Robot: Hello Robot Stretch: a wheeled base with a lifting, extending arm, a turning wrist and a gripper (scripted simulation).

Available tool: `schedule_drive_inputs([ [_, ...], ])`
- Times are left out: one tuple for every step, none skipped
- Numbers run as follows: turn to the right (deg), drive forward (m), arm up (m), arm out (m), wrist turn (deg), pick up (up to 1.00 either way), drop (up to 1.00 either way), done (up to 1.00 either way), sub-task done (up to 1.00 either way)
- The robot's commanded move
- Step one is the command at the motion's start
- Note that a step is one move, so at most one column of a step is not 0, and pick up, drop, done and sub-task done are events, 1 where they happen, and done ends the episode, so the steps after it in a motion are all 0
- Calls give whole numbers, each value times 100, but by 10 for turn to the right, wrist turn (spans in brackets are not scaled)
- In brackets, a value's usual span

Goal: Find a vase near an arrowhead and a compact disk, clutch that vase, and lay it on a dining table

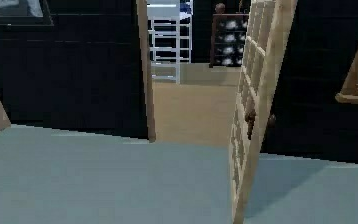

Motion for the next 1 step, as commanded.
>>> schedule_drive_inputs([
  [0,95,0,0,0,0,0,0,0],
])
